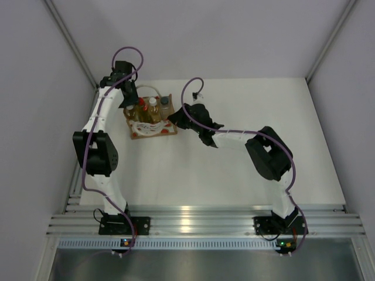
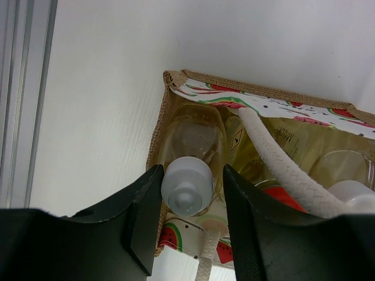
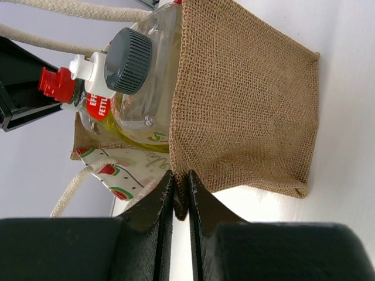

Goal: Take the personal care products out of the canvas bag

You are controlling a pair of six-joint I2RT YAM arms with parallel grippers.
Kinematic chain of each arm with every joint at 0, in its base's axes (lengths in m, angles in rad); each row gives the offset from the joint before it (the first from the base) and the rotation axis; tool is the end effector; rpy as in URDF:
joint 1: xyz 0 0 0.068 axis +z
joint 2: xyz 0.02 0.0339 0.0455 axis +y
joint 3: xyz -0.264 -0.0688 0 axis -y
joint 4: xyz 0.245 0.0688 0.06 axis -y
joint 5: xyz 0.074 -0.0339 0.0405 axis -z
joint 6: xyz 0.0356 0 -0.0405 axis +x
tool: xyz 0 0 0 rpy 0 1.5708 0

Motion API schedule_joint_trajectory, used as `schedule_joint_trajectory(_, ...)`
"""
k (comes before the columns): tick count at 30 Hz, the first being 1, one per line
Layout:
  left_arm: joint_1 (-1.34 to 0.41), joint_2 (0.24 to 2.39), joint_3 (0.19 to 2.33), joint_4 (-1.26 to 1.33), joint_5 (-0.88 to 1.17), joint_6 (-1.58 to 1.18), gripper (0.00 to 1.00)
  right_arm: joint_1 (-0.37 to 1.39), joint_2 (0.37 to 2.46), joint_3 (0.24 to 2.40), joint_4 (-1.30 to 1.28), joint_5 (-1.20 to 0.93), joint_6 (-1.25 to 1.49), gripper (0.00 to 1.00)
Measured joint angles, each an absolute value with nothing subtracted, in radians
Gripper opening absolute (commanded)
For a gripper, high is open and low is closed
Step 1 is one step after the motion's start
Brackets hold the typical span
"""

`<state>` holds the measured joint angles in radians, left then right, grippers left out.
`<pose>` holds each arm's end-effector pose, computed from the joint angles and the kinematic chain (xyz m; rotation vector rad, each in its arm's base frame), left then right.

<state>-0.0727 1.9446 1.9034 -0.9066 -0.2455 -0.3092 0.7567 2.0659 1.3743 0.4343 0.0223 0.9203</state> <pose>0.4265 -0.0224 0.3210 -0.3907 2.4531 0.1490 0.3484 0.3278 0.2079 0.1796 1.9817 1.1259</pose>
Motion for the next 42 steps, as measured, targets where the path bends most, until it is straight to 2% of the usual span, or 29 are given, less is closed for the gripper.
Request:
schedule_joint_trajectory(3, -0.073, 1.945, 1.903, -0.909, -0.250, -0.309, 0.49, 0.757, 2.066, 1.374, 0.434, 0.022, 0.920, 0.00)
schedule_joint_trajectory(6, -0.074, 1.945, 1.903, -0.913, -0.260, -0.310, 0.42, 0.757, 2.066, 1.374, 0.434, 0.022, 0.920, 0.00)
schedule_joint_trajectory(12, -0.073, 1.942, 1.903, -0.912, -0.261, -0.314, 0.38, 0.756, 2.066, 1.374, 0.435, 0.021, 0.921, 0.00)
schedule_joint_trajectory(13, -0.073, 1.942, 1.903, -0.912, -0.261, -0.314, 0.31, 0.756, 2.066, 1.374, 0.435, 0.021, 0.921, 0.00)
schedule_joint_trajectory(14, -0.073, 1.942, 1.903, -0.912, -0.261, -0.314, 0.29, 0.756, 2.066, 1.374, 0.435, 0.021, 0.921, 0.00)
schedule_joint_trajectory(18, -0.073, 1.942, 1.903, -0.912, -0.260, -0.314, 0.28, 0.756, 2.066, 1.374, 0.435, 0.021, 0.921, 0.00)
schedule_joint_trajectory(19, -0.073, 1.942, 1.903, -0.912, -0.260, -0.314, 0.20, 0.756, 2.066, 1.374, 0.435, 0.021, 0.921, 0.00)
schedule_joint_trajectory(20, -0.073, 1.942, 1.903, -0.912, -0.260, -0.314, 0.00, 0.756, 2.066, 1.374, 0.435, 0.021, 0.921, 0.00)
schedule_joint_trajectory(29, -0.073, 1.940, 1.905, -0.916, -0.258, -0.319, 0.00, 0.756, 2.066, 1.374, 0.434, 0.021, 0.921, 0.00)
schedule_joint_trajectory(42, -0.073, 1.940, 1.995, -1.050, -0.220, -0.315, 0.00, 0.754, 2.066, 1.374, 0.434, 0.020, 0.921, 0.00)
